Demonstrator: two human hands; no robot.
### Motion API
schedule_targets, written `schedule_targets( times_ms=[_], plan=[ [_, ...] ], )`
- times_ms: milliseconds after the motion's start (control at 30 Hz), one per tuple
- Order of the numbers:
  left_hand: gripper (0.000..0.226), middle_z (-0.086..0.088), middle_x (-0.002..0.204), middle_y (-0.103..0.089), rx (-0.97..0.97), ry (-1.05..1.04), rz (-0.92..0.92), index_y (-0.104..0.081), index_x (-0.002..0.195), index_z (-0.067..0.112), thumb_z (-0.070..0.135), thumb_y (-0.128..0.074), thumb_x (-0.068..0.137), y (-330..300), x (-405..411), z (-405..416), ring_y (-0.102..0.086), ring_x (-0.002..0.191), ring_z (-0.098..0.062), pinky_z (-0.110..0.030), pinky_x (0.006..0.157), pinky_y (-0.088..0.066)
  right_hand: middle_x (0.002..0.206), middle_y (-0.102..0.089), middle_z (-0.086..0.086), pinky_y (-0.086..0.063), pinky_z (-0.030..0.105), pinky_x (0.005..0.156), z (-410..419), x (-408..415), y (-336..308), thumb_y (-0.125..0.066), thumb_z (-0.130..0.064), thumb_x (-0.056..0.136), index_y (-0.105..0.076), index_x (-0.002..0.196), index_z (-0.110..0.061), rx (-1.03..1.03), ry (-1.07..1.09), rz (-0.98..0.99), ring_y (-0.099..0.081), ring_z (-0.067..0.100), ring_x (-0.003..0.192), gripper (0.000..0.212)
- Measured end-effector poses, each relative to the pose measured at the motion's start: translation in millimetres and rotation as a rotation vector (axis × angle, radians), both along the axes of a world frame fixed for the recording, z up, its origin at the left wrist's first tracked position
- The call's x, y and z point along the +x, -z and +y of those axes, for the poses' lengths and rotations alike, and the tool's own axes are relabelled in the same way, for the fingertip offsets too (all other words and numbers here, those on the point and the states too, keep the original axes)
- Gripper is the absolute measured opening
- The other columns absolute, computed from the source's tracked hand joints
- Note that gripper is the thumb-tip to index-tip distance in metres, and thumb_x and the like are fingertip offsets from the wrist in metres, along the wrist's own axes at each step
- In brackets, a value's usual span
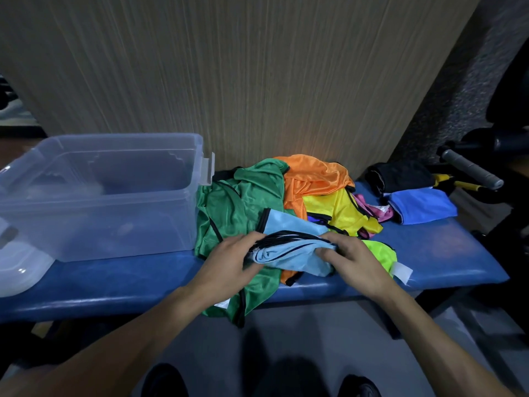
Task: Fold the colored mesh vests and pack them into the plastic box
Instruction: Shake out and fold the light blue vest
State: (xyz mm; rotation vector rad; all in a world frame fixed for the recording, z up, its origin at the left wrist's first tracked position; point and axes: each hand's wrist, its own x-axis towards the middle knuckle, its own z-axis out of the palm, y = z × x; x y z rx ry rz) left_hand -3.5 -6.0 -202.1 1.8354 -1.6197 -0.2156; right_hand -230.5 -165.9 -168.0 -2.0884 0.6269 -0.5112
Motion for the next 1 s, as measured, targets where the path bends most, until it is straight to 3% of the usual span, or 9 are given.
schedule_targets(
  times_ms=[100,300,400,467,533,600,700,800,1000],
  plan=[
    [0.03,0.019,0.103,-0.07,0.02,0.038,0.111,-0.059,0.127,0.028,0.029,-0.066,0.097,-1,-10,1,-0.066,0.093,0.001,-0.03,0.079,-0.055,0.082,-0.072,-0.018,-0.047,0.028,0.075,3,-6,5,-0.062,-0.019,0.101,-0.072,0.102,-0.026,0.079,0.033,0.018,-0.065,0.004,0.075,0.013],
    [0.026,0.021,0.105,-0.072,0.048,-0.014,0.227,-0.063,0.119,0.032,0.048,-0.054,0.102,-1,-15,-5,-0.067,0.097,0.004,-0.034,0.086,-0.055,0.104,-0.076,-0.006,-0.055,0.042,0.091,2,-5,18,-0.061,-0.032,0.103,-0.074,0.108,-0.024,0.127,0.099,0.002,-0.071,0.013,0.099,0.016],
    [0.038,0.019,0.108,-0.073,0.056,-0.038,0.251,-0.066,0.122,0.03,0.056,-0.048,0.101,3,-14,-9,-0.067,0.099,0.002,-0.033,0.086,-0.055,0.095,-0.076,-0.006,-0.055,0.04,0.086,0,1,26,-0.061,-0.037,0.101,-0.073,0.103,-0.028,0.15,0.182,-0.01,-0.071,0.01,0.09,0.015],
    [0.048,0.012,0.083,-0.069,0.049,-0.1,0.231,-0.066,0.094,0.023,0.064,-0.042,0.099,5,-16,-14,-0.063,0.076,-0.003,-0.033,0.069,-0.051,0.082,-0.07,0.004,-0.05,0.035,0.071,-2,7,30,-0.061,-0.04,0.1,-0.071,0.097,-0.03,0.14,0.285,-0.004,-0.063,0.01,0.072,0.015],
    [0.055,0.008,0.061,-0.046,0.052,-0.187,0.209,-0.044,0.07,0.016,0.064,-0.039,0.097,4,-19,-20,-0.046,0.055,-0.01,-0.033,0.054,-0.034,0.073,-0.063,0.011,-0.041,0.03,0.06,-1,13,32,-0.058,-0.041,0.1,-0.069,0.093,-0.029,0.09,0.372,0.028,-0.053,0.011,0.061,0.018],
    [0.056,0.005,0.057,-0.038,0.06,-0.228,0.179,-0.037,0.067,0.015,0.061,-0.037,0.098,2,-21,-28,-0.043,0.053,-0.016,-0.035,0.053,-0.028,0.064,-0.055,-0.002,-0.036,0.027,0.054,1,20,32,-0.053,-0.04,0.102,-0.066,0.097,-0.025,-0.001,0.431,0.057,-0.05,0.01,0.059,0.02],
    [0.053,0.003,0.057,-0.04,0.098,-0.276,0.103,-0.036,0.066,0.017,0.053,-0.033,0.105,0,-20,-42,-0.047,0.057,-0.021,-0.038,0.057,-0.029,0.067,-0.055,-0.007,-0.035,0.032,0.055,1,29,34,-0.046,-0.044,0.105,-0.061,0.103,-0.019,-0.158,0.501,0.139,-0.057,0.018,0.067,0.029],
    [0.056,0.001,0.057,-0.043,0.132,-0.34,0.043,-0.035,0.065,0.018,0.052,-0.024,0.107,1,-19,-53,-0.049,0.058,-0.022,-0.037,0.058,-0.031,0.079,-0.068,0.007,-0.044,0.039,0.062,-2,32,37,-0.041,-0.046,0.106,-0.058,0.11,-0.017,-0.319,0.533,0.259,-0.065,0.035,0.079,0.034],
    [0.063,0.002,0.06,-0.05,0.221,-0.449,-0.029,-0.043,0.063,0.018,0.057,-0.017,0.106,4,-18,-69,-0.052,0.06,-0.022,-0.036,0.06,-0.038,0.093,-0.069,0.007,-0.039,0.038,0.063,-5,38,33,-0.037,-0.048,0.106,-0.056,0.109,-0.016,-0.43,0.569,0.405,-0.066,0.039,0.085,0.038]
  ],
)
